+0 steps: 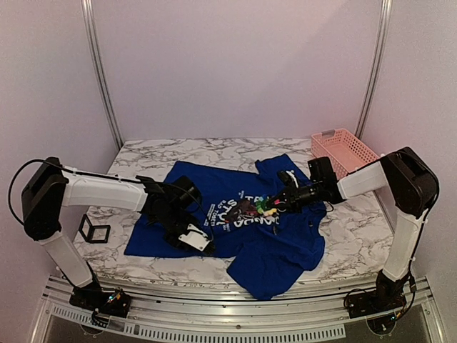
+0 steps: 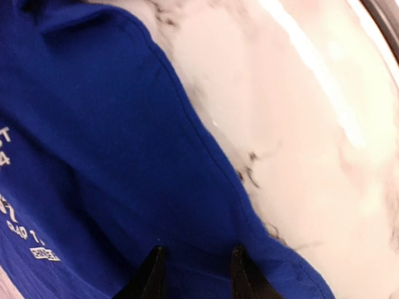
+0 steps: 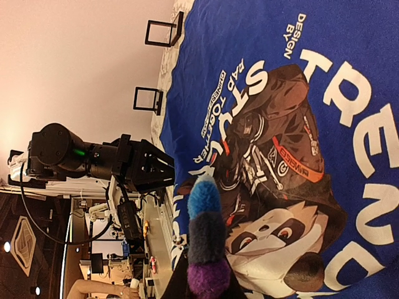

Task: Pin the brooch onto the clothing
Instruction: Smooth out the clothing with brooches at the center of the board.

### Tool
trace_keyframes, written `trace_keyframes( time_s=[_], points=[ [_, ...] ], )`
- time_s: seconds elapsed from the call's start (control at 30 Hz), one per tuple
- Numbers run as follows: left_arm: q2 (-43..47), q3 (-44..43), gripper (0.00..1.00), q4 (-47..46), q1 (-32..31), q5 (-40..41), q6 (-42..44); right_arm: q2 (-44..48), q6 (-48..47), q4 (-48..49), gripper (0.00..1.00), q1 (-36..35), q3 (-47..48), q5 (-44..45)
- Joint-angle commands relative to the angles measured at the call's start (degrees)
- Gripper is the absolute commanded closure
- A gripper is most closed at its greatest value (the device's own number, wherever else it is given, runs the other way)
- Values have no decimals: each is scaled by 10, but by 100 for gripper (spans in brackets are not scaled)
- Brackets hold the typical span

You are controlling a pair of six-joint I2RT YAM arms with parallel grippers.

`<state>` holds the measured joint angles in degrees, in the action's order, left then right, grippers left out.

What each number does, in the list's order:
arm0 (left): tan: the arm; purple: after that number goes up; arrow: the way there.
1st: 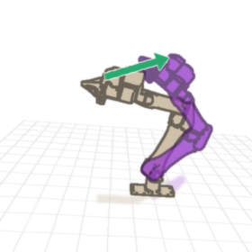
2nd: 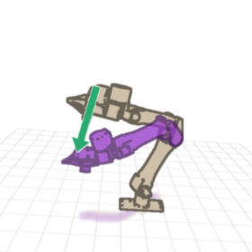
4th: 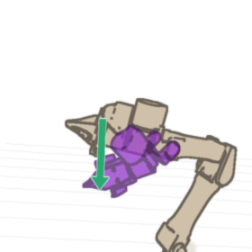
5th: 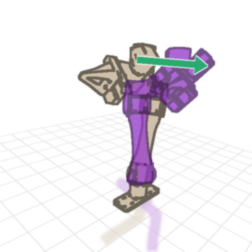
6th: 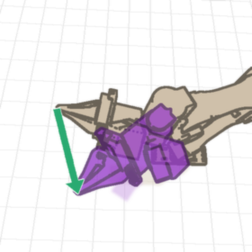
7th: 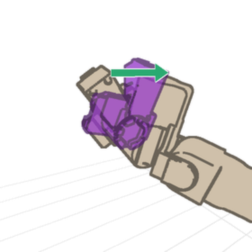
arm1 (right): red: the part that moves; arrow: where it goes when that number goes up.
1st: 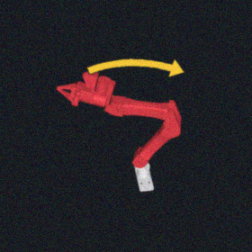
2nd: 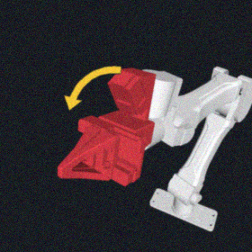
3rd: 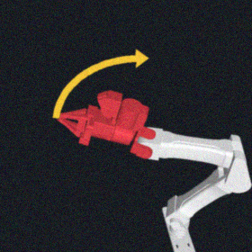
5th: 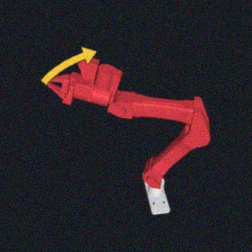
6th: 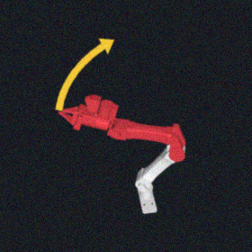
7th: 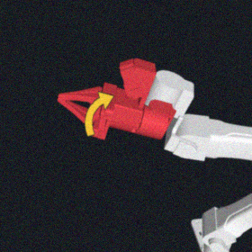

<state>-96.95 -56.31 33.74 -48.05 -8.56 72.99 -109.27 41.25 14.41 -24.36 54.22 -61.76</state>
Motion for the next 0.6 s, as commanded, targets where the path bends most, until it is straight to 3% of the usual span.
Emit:
trace_keyframes(
  time_s=[0.0, 0.1, 0.2, 0.4, 0.57],
  points=[
    [-5, 36, 62, 204, 34, 31, 155, -17, 7, 23, 100, -2, 10, 9],
    [-7, 32, 61, 199, 35, 36, 180, -25, 9, 25, 100, -7, 17, 7],
    [-26, -32, 57, 194, 29, -24, 143, -32, 12, 24, 100, -11, 19, 6],
    [-113, -259, 56, 173, -3, -184, -111, -17, -7, -13, 100, -12, 18, 27],
    [-146, -285, 56, 21, -26, -213, -335, 22, -15, -21, 100, -9, -1, 49]
  ],
)
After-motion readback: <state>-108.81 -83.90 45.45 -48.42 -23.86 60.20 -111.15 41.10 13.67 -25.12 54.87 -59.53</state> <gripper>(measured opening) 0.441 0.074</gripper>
